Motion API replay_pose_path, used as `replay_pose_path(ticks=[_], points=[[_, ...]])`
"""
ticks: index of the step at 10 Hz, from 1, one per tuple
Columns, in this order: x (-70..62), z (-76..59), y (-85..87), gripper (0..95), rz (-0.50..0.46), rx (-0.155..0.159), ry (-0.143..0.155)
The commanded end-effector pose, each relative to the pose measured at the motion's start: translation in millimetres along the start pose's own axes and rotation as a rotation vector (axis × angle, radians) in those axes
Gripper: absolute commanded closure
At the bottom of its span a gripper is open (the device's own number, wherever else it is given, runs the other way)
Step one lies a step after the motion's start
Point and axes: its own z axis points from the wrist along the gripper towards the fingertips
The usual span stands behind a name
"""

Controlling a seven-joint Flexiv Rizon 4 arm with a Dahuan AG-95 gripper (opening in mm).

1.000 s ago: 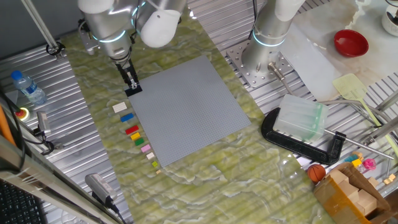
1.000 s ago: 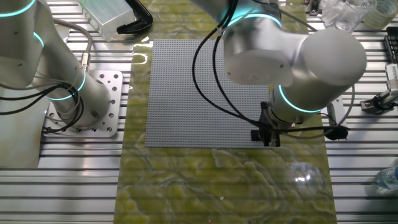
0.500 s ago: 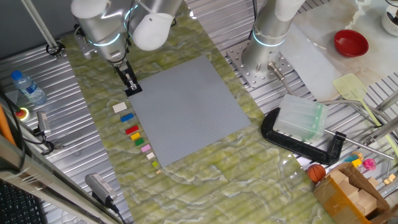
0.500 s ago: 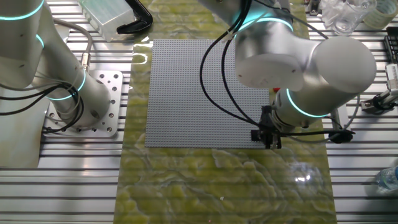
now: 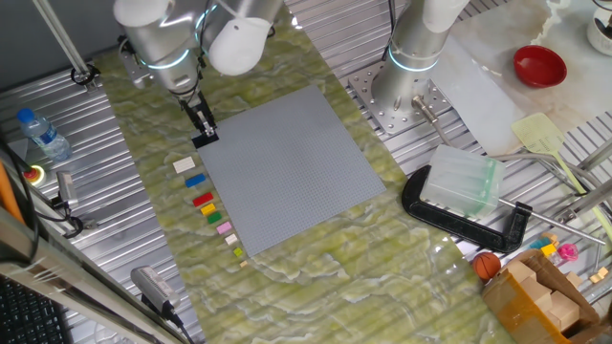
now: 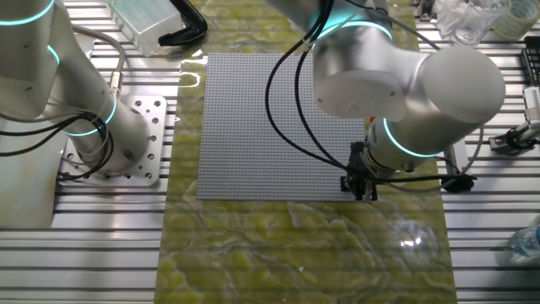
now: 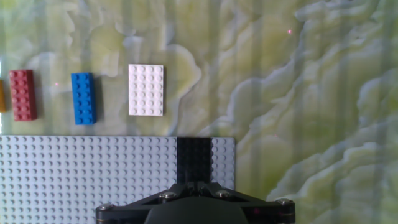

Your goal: Build with small Lego blocks

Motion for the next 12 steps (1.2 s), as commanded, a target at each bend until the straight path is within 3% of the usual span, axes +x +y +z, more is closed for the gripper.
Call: replay_pose_path(ticks=[1,5,12], points=[[-2.3,3.1,-0.6,95.0,0.000,-0.001,0.001],[0.2,0.0,0.2,95.0,0.001,0.001,0.020],[6.8,4.3,0.3,95.0,0.003,0.007,0.025]])
